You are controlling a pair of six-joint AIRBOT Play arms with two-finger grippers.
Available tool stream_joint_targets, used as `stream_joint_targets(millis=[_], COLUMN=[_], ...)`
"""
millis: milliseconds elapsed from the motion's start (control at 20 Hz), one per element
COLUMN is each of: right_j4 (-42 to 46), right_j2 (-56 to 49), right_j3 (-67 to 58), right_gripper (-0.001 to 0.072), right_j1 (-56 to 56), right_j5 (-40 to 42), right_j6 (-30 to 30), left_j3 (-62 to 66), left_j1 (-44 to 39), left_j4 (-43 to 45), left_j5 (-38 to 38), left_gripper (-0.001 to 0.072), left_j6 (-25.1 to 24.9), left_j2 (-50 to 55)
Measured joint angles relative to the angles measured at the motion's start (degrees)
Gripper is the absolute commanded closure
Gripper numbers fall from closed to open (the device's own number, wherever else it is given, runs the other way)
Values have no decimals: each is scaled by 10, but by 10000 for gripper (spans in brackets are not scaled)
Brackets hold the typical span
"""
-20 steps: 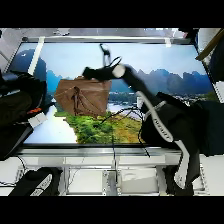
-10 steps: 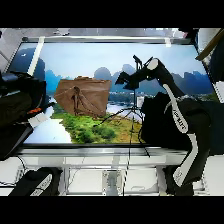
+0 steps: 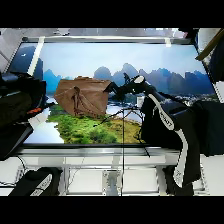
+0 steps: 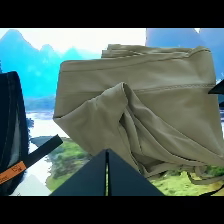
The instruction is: Fold the clothes and pants, and hang the long-sleeved shirts on hangers.
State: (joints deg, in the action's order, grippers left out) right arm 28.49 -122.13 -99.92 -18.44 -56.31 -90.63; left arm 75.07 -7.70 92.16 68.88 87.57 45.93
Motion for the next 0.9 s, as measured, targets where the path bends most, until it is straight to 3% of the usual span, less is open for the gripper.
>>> stream_joint_targets(millis=[350, 450, 500, 550, 900], right_j4=[-56, -62, -68, -77, -84], right_j2=[-21, -23, -23, -23, -18], right_j3=[-6, -9, -10, -12, -135], right_gripper=[66, 290, 511, 686, 684], right_j1=[-57, -72, -78, -83, -31], right_j5=[33, 33, 33, 33, -30], right_j6=[2, 5, 7, 9, 35], left_j3=[0, 0, 0, 0, 0], left_j1=[0, 0, 0, 0, 0], left_j4=[-1, 0, 0, -1, 0], left_j5=[34, 38, 39, 41, 43], left_gripper=[695, 695, 695, 695, 695], left_j6=[1, 1, 1, 1, 1], left_j2=[0, 0, 0, 0, -12])
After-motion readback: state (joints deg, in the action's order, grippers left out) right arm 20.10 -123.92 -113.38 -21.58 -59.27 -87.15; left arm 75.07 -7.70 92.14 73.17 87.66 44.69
